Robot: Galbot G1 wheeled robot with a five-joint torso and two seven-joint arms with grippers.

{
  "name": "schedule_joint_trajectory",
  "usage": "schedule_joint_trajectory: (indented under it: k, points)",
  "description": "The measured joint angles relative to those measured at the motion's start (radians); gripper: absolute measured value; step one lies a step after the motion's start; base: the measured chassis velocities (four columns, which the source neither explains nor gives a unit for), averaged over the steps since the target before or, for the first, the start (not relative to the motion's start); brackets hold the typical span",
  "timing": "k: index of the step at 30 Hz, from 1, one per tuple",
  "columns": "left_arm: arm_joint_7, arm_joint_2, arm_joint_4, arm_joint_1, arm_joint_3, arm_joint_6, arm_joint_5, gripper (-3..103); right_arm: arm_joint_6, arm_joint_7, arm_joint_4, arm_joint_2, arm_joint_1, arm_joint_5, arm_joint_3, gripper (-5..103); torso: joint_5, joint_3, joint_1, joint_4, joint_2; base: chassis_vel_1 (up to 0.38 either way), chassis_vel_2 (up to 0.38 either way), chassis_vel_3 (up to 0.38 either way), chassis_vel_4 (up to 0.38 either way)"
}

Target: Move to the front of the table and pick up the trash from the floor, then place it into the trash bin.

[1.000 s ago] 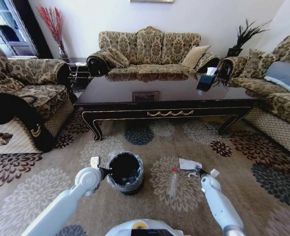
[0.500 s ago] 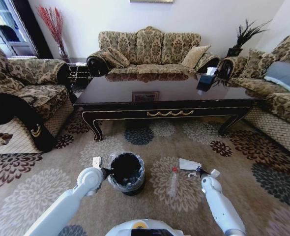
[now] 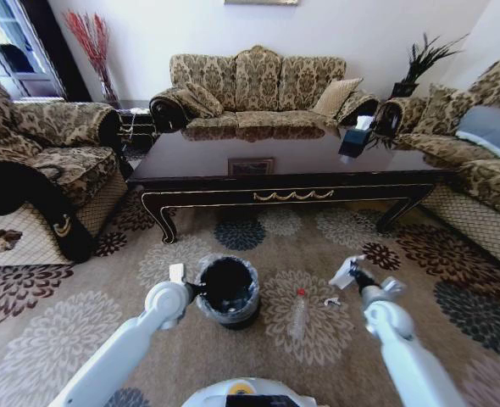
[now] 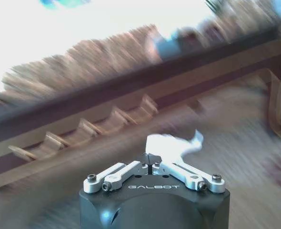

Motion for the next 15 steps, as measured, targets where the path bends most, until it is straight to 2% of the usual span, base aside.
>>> schedule_joint_trajectory:
  k: [2, 3, 5, 9, 11, 13, 15]
  points:
    - [-0.014, -0.036, 0.022, -0.040, 0.040, 0.000, -0.001, 0, -0.008, 0.007, 0.161, -0.020, -0.066, 0.012, 0.027, 0, -0.0014, 0.000, 0.000, -0.0001, 0.000, 0.000, 0.000, 0.000, 0.000]
    - [-0.024, -0.064, 0.045, -0.073, 0.070, 0.000, -0.001, 0, -0.011, 0.016, 0.252, -0.029, -0.106, 0.014, 0.035, 0, -0.0009, 0.000, 0.000, 0.0003, 0.000, 0.000, 0.000, 0.000, 0.000]
    - [-0.029, -0.078, 0.059, -0.091, 0.088, 0.000, 0.000, 0, -0.012, 0.021, 0.294, -0.031, -0.128, 0.009, 0.035, 0, -0.0008, 0.000, 0.000, 0.0002, 0.000, 0.000, 0.000, 0.000, 0.000]
    - [-0.051, -0.147, 0.133, -0.207, 0.218, 0.000, -0.006, 0, -0.017, 0.025, 0.482, -0.033, -0.219, -0.009, 0.032, 0, -0.0010, 0.000, 0.000, 0.0000, 0.000, 0.000, 0.000, 0.000, 0.000]
    - [-0.054, -0.159, 0.145, -0.230, 0.244, 0.000, -0.010, 0, -0.020, 0.025, 0.495, -0.033, -0.239, -0.012, 0.030, 0, -0.0010, 0.000, 0.000, 0.0000, 0.000, 0.000, 0.000, 0.000, 0.000]
    - [-0.069, -0.204, 0.188, -0.297, 0.316, 0.000, -0.031, 0, -0.023, 0.016, 0.505, -0.036, -0.295, -0.031, 0.021, 0, -0.0003, 0.000, 0.000, 0.0001, 0.000, 0.000, 0.000, 0.000, 0.000]
    - [-0.077, -0.233, 0.215, -0.329, 0.348, -0.002, -0.038, 0, -0.023, 0.004, 0.505, -0.037, -0.317, -0.054, 0.012, 0, -0.0002, 0.000, 0.000, 0.0001, 0.000, 0.000, 0.000, 0.000, 0.000]
